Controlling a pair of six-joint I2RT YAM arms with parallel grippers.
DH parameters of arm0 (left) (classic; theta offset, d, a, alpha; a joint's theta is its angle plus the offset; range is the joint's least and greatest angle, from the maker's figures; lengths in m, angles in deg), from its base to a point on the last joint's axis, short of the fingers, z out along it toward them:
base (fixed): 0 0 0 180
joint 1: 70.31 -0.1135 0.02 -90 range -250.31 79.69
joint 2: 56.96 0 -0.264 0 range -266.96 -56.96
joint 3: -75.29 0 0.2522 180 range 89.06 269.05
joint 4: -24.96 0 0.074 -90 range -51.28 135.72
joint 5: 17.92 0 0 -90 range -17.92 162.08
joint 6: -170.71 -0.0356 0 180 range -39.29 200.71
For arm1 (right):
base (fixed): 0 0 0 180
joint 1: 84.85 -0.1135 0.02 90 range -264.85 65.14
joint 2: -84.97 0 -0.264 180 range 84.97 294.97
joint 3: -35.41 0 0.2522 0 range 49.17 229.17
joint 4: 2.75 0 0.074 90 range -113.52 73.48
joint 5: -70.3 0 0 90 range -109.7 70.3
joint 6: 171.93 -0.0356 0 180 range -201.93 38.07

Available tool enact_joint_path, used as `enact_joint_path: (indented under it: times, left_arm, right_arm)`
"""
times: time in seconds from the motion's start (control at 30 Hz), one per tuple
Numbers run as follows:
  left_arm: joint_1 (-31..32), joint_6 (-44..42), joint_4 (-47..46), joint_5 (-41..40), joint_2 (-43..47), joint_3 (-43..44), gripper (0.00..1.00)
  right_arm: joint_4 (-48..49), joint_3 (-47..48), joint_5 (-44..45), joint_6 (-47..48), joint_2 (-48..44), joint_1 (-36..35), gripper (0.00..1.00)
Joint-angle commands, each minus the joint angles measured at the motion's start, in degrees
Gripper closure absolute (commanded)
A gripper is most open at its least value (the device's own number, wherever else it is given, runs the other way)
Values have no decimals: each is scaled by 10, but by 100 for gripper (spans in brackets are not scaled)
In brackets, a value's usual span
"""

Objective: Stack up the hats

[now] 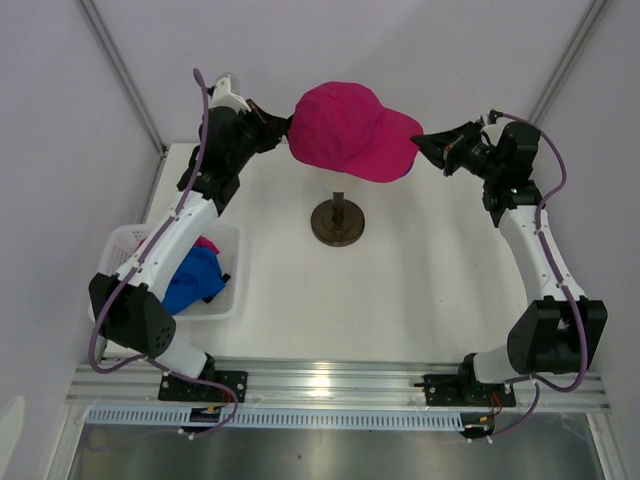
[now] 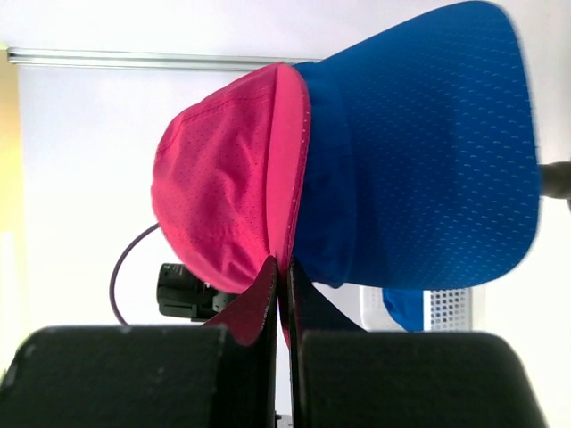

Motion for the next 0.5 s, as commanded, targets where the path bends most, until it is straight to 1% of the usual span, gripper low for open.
enact_joint_path:
  times: [0.0,0.17,0.33,0.4,0.47]
  left_arm:
    - [2,-30,21,-44,19,-22,99]
    - [8,-43,25,-69,20,-38,99]
    - [8,-51,21,-84,31,-59,99]
    - [9,-56,19,-84,36,-68,99]
    - [9,-60,16,-86,40,-73,99]
  right_arm:
    - [-80,39,2,68,26,29,100]
    - [-120,57,-11,123,60,33,100]
    - [-133,65,-18,162,92,33,100]
    - [-169,89,-14,197,101,33,100]
    - [-189,103,-14,211,113,33,100]
